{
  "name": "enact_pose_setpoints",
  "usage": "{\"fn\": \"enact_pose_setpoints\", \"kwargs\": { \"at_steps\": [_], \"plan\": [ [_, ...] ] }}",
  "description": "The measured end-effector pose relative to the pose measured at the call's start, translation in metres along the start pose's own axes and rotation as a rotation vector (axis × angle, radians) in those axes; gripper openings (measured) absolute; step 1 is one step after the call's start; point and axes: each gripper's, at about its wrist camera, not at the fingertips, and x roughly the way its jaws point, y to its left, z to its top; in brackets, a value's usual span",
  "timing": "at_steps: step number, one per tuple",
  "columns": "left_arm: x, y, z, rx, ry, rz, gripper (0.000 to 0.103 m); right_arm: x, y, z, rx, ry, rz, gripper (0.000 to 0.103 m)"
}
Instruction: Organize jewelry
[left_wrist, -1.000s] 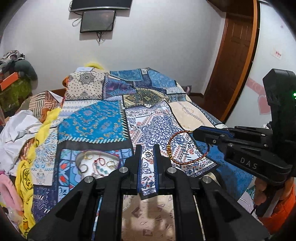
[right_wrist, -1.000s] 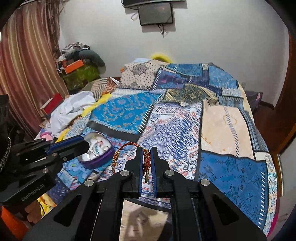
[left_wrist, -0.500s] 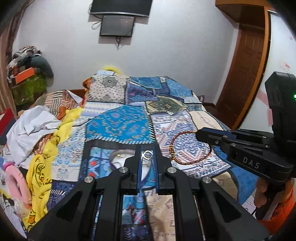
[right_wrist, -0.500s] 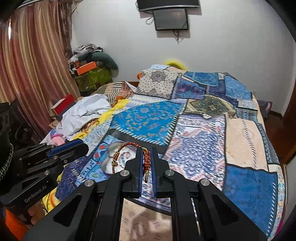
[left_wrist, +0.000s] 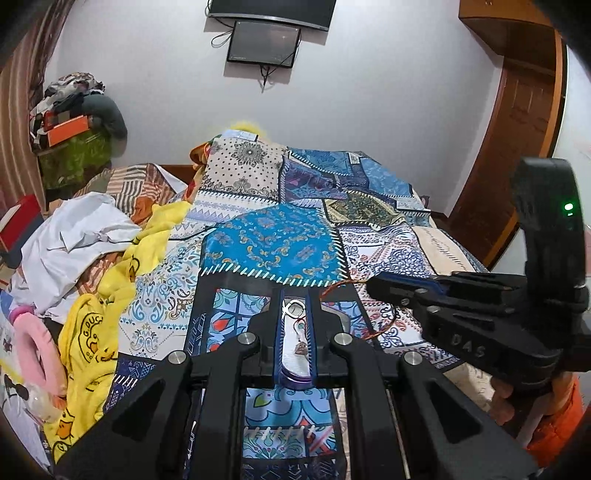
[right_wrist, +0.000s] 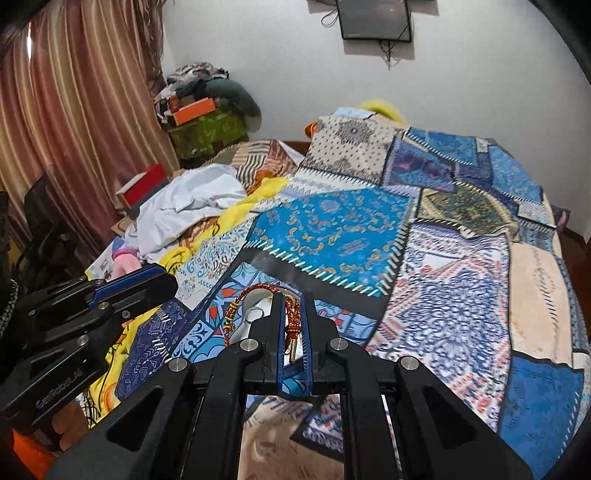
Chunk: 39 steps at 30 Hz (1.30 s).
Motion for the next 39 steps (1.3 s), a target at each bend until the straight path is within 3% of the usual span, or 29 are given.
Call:
{"fn": "enact_pose_setpoints", "kwargs": {
  "at_steps": [11,20,22,25,39],
  "plan": [
    [0.034,0.014,-0.007,-0.027,0.066,-0.003,0.01,0.051,-0.001,-0.009,0.012,0.127,0.045,0.007],
    [0.057,0.01,-0.011,-0.024,0.109,-0.022,0.01,0.056,-0.003,-0.01,-0.007,0.157,0.019,0.007],
    [0.06,0.008,-0.011,-0.021,0.114,-0.025,0.01,0.056,-0.005,-0.008,-0.004,0.163,0.026,0.016],
    [0.063,0.005,-0.012,-0.018,0.121,-0.032,0.01,0.053,-0.009,-0.007,0.007,0.151,0.031,0.023],
    [0.082,-0.009,-0.015,0.005,0.172,-0.047,0.01,0.013,-0.031,0.0,0.036,0.046,-0.047,0.023]
  ]
}}
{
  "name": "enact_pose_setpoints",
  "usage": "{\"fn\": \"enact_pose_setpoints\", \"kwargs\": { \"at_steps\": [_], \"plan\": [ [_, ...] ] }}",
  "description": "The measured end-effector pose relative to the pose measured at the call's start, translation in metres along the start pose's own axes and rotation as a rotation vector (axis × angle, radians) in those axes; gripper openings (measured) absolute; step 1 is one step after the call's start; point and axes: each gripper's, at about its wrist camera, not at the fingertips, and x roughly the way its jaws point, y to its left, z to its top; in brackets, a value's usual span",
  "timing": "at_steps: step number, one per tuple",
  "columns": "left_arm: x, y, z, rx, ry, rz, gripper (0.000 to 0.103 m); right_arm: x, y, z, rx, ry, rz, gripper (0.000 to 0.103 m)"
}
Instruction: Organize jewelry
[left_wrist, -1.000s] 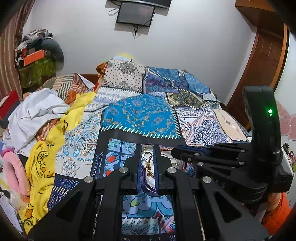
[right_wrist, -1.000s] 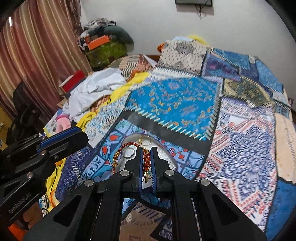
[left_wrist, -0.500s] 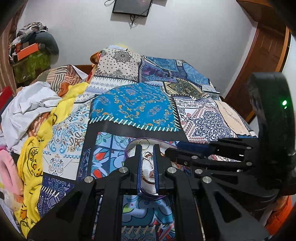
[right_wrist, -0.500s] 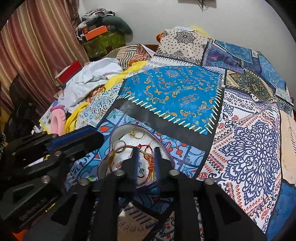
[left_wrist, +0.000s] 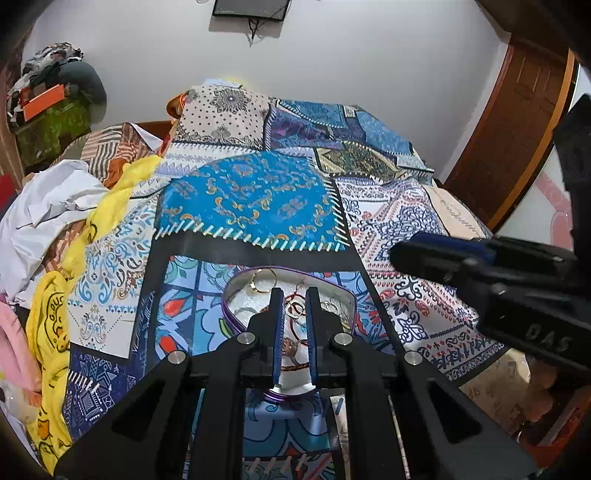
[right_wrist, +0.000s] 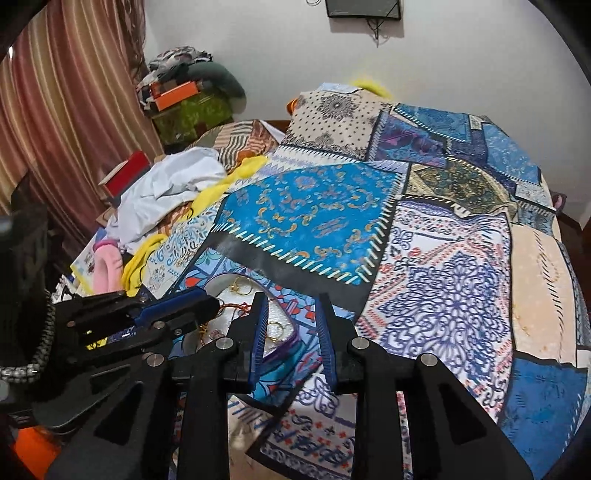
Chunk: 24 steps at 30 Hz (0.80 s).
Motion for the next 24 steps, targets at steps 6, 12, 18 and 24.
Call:
{"fn": "enact_pose_setpoints", "kwargs": {
  "at_steps": [6,12,18,24],
  "plan": [
    [-0.004,-0.003,-0.001,0.004,0.004,0.017,0.01,-0.007,0.0,-0.001,0.002,-0.012,0.002,0.024],
    [-0.029,-0.005,0.005,0.001,-0.036,0.032,0.011,-0.027,0.009,-0.001,-0.014,-0.051,0.01,0.024],
    [-0.086,-0.016,0.014,0.012,-0.164,0.061,0.013,-0.069,0.022,0.004,-0.039,-0.149,0.006,0.024],
    [-0.161,-0.035,0.018,0.048,-0.357,0.104,0.03,-0.14,0.041,0.002,-0.068,-0.338,-0.009,0.024]
  ]
}}
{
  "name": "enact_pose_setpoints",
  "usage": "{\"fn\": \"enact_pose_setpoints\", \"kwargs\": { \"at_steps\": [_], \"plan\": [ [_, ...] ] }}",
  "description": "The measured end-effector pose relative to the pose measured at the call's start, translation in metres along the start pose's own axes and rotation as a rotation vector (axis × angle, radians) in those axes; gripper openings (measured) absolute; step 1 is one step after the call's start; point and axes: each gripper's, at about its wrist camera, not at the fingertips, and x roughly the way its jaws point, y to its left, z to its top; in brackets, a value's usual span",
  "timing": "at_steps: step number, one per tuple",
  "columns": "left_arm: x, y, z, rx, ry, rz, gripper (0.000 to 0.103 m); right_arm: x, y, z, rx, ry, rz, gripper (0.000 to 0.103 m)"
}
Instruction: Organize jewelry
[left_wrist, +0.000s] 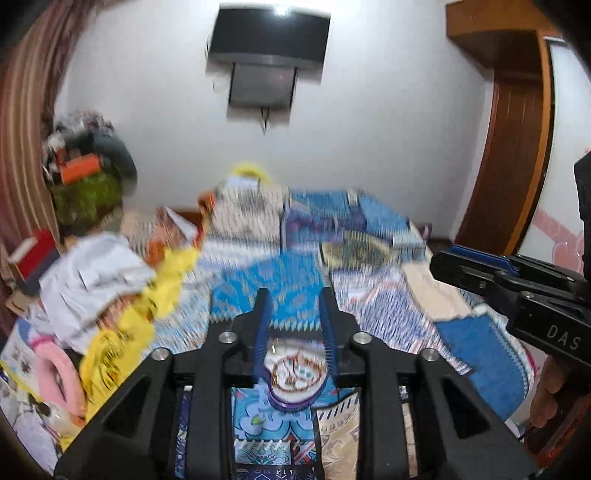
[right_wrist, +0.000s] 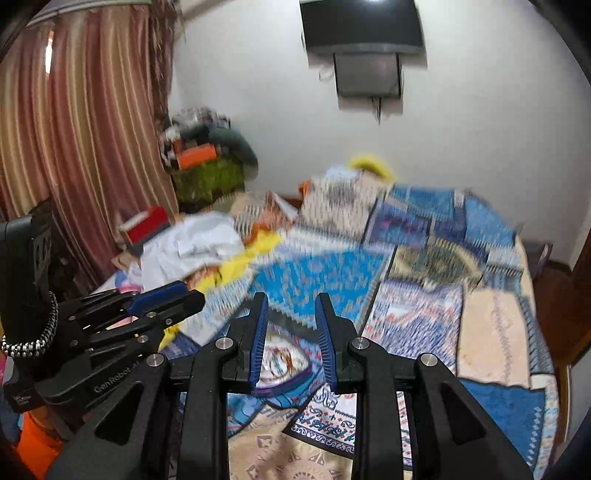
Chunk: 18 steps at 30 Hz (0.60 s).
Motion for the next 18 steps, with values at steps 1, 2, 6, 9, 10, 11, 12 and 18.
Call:
{"fn": "enact_pose_setpoints", "kwargs": {
  "at_steps": [1,2,6,9,10,11,12,18],
  "plan": [
    [-0.016,-0.003,0.005,0.009,-0.045,0.008,0.033,-0.008,0.002,0.002,-0.002,-0.023,0.0,0.024],
    [-0.029,-0.006,0.009,0.014,-0.082,0.016,0.035,-0.021,0.005,0.005,-0.005,-0.057,-0.001,0.024],
    [-0.073,-0.015,0.017,0.024,-0.203,0.04,0.055,-0.065,0.016,0.01,-0.019,-0.183,-0.028,0.041],
    [-0.103,-0.021,0.018,0.031,-0.281,0.068,0.067,-0.091,0.025,0.009,-0.029,-0.269,-0.066,0.064],
    [-0.109,-0.023,0.018,0.033,-0.293,0.075,0.074,-0.096,0.027,0.008,-0.032,-0.288,-0.077,0.07],
    [-0.117,-0.025,0.017,0.036,-0.309,0.086,0.079,-0.103,0.029,0.007,-0.035,-0.31,-0.091,0.073],
    [-0.123,-0.027,0.016,0.037,-0.322,0.091,0.088,-0.108,0.03,0.006,-0.036,-0.326,-0.103,0.078],
    [-0.144,-0.034,0.008,0.047,-0.366,0.115,0.102,-0.118,0.036,0.002,-0.033,-0.375,-0.149,0.097]
  ]
}}
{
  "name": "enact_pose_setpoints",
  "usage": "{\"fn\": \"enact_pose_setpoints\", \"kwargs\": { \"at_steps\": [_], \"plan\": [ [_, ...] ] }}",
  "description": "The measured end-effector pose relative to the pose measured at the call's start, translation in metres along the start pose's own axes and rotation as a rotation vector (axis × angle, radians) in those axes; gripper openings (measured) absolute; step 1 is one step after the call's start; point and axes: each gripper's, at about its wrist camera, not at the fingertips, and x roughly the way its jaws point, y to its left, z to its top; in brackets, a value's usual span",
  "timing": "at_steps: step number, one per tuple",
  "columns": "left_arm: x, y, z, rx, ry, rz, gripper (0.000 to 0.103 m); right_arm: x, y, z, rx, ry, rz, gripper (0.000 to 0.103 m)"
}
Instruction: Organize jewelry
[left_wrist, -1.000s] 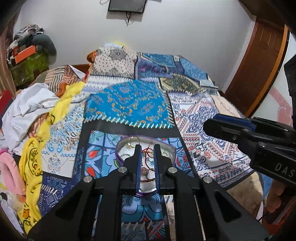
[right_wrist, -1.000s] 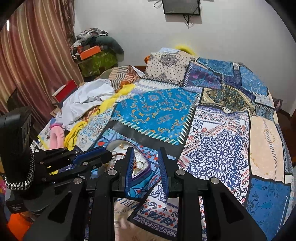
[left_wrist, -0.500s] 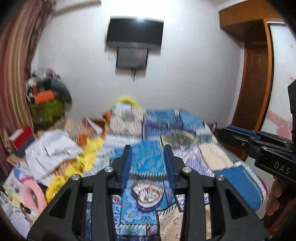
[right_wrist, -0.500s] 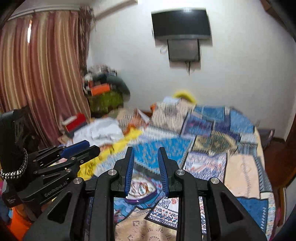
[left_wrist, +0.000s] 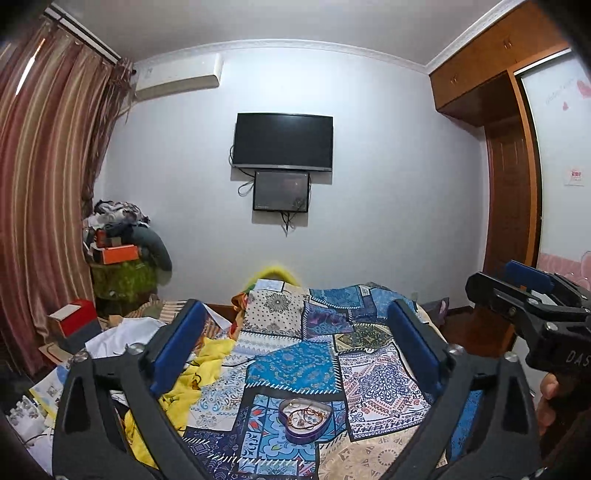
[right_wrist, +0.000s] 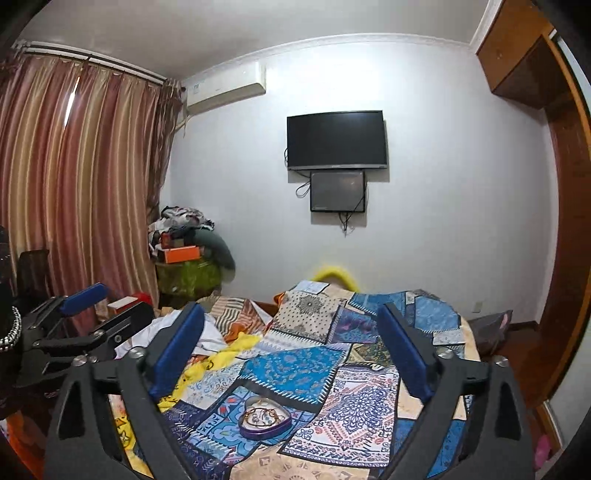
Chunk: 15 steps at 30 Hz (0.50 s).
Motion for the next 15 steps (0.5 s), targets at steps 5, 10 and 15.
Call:
{"fn": "enact_pose_setpoints", "kwargs": {
  "at_steps": [5,10,15],
  "plan": [
    [-0.0039,-0.002,-0.0015,-0.006,0.01,-0.01,0.102,0.001,0.0013,-0.0025,-0.004,0.007,-0.003,0.098],
    [-0.0055,-0.0012,-0.0045,-0.009,0.017,-0.009,0.102,-0.0015,-0.0001,-0.0034,-0.004,0.013,-0.001,0.098],
    [-0.0049,-0.002,-0.0062,-0.009,0.021,-0.009,0.102,-0.0028,-0.001,-0.0066,-0.003,0.021,0.001,0.098]
  ]
}}
